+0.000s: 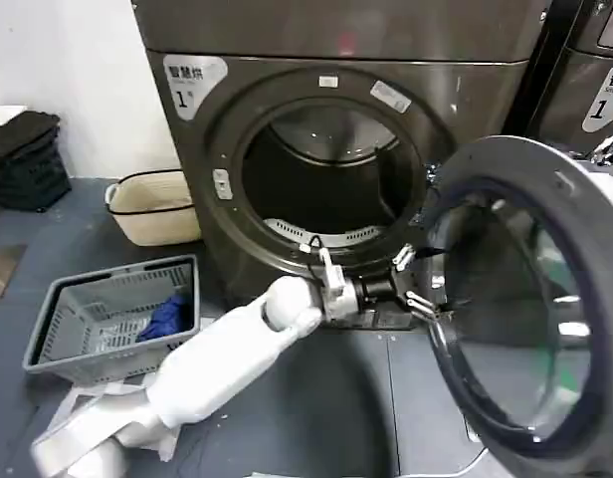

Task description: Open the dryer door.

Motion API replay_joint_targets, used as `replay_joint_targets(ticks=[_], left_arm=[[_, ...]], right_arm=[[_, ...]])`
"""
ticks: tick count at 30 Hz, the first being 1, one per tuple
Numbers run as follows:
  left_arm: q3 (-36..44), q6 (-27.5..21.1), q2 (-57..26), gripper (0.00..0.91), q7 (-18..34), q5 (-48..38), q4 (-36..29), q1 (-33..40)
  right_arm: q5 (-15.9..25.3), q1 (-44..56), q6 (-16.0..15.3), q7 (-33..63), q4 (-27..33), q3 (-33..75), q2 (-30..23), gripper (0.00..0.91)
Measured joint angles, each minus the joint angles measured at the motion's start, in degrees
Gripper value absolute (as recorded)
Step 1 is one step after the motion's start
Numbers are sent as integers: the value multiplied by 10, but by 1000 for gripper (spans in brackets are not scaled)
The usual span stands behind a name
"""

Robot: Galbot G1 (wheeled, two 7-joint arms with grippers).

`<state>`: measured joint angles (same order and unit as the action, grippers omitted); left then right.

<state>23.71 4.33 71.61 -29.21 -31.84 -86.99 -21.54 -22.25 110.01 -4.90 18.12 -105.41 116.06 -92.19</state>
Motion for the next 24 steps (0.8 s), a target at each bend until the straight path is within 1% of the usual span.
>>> replay_joint_targets(ticks=[10,24], left_arm=[[13,0,41,907,1,5,43,19],[19,-1,57,907,0,5,64,33]], right_arm=[[0,-3,0,-2,-11,-2,0,907],[0,-3,0,-3,-12,-4,0,907]])
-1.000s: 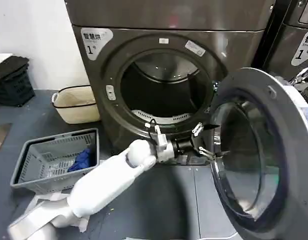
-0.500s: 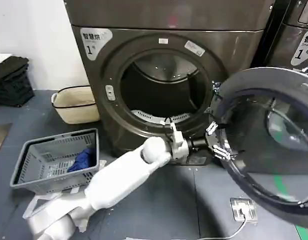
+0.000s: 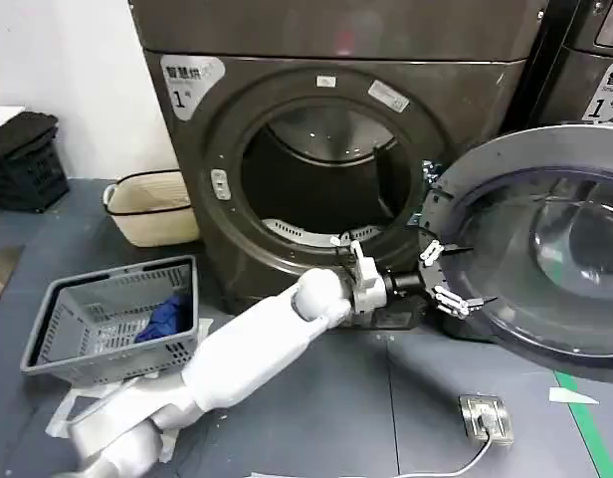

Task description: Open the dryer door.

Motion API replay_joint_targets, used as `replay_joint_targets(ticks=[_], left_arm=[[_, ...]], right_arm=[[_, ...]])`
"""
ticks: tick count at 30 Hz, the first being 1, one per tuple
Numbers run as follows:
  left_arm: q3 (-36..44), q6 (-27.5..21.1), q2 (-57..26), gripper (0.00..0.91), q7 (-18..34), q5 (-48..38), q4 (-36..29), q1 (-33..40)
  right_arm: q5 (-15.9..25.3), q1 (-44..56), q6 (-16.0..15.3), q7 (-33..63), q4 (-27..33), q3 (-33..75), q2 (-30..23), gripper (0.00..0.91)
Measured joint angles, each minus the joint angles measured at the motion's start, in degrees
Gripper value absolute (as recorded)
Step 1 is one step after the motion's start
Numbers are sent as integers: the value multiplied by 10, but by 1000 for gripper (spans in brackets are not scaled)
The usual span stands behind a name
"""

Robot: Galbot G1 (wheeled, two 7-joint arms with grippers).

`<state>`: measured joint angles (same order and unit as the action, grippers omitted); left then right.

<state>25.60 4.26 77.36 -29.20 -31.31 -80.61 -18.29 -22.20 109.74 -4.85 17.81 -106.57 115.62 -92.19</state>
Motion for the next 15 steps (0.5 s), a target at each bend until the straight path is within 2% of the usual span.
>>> replay_joint_targets(ticks=[9,15], left_arm=[[0,-7,-4,907,0,-2,-11,-4],[-10,-50,-44,907,30,-14,-71,-26]], right_arm=[[0,-1,-1,0,2,1,0,907],[-1,-4,-8,-1,-4,3,0,907]])
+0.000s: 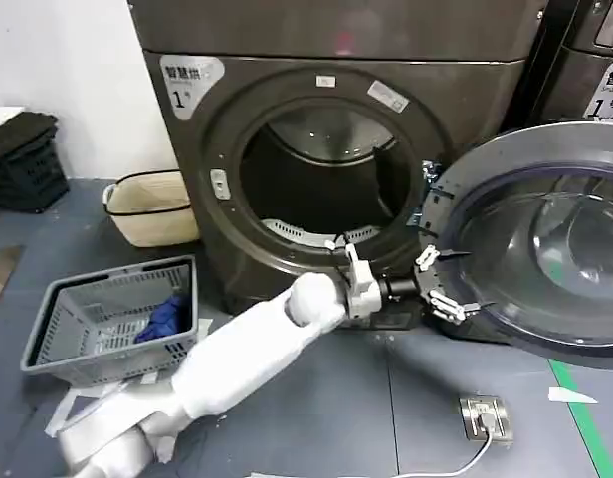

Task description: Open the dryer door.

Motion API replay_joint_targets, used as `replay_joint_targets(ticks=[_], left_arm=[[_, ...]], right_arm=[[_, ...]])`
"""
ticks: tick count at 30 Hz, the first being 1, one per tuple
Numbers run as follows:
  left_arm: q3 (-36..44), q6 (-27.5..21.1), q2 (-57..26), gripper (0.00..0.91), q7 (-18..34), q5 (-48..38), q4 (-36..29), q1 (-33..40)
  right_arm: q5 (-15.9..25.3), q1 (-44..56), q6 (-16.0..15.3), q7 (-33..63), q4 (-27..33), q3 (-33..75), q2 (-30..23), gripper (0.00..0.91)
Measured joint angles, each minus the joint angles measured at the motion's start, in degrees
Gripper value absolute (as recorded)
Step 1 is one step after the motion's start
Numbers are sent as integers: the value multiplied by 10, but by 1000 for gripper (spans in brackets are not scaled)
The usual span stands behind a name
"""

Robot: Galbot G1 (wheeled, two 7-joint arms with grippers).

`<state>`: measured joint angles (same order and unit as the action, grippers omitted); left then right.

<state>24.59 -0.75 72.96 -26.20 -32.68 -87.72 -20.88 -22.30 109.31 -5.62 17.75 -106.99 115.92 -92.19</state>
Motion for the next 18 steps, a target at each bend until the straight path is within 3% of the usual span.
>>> replay_joint_targets(ticks=[12,18], left_arm=[[-117,-108,-126,907,128,-29,-176,-119],[-192,-156,-166,907,241,-58,-228,-177]], right_arm=[[1,-4,-8,8,14,2,0,907],[5,-3,-12,15,19,-2,0,907]])
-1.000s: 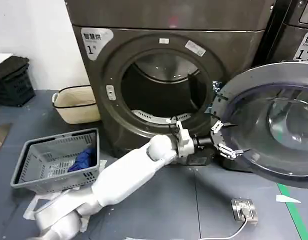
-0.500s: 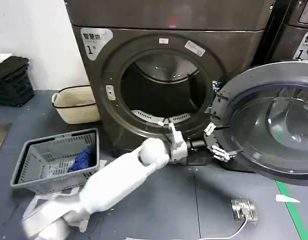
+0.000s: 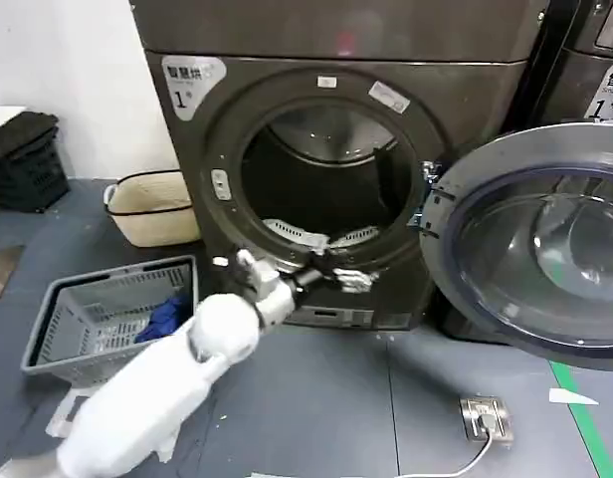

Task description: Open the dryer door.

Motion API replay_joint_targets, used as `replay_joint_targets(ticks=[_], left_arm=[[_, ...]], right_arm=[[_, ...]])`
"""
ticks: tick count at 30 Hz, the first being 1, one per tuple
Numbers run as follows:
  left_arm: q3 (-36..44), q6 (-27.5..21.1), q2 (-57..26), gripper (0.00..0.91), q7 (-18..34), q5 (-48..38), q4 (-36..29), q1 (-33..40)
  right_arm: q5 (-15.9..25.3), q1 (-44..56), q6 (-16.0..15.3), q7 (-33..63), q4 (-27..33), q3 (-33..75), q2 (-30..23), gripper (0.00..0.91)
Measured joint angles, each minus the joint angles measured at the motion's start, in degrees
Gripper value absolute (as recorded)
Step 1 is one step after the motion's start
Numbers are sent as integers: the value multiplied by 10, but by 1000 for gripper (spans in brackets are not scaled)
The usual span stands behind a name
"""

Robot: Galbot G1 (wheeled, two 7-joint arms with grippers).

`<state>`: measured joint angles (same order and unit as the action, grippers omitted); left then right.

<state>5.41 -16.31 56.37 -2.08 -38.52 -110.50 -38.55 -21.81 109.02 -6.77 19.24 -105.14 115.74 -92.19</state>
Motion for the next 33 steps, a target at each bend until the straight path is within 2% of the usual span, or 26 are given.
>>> replay_joint_targets(ticks=[8,14,20,24,33], left_arm=[[-90,-88,-19,907,153,-69,-35,-57],[-135,-180,-27,907,254,-153,-43,-75],[-178,-235,-47,907,349,-262,-34,-93],[-207,-259,-71,907,378,-334,-23,-100],[-255,-259,-141,907,465,-496,25,-77]], right_arm=[[-1,4,1,-5,-3,-8,0,907],[-16,3,3,-14,-8,-16,0,907],[-15,0,3,-16,-12,-25,0,907],[-14,-5,0,-17,-20,-34,0,907],[-13,-15,-2,-23,-30,-54,0,907]])
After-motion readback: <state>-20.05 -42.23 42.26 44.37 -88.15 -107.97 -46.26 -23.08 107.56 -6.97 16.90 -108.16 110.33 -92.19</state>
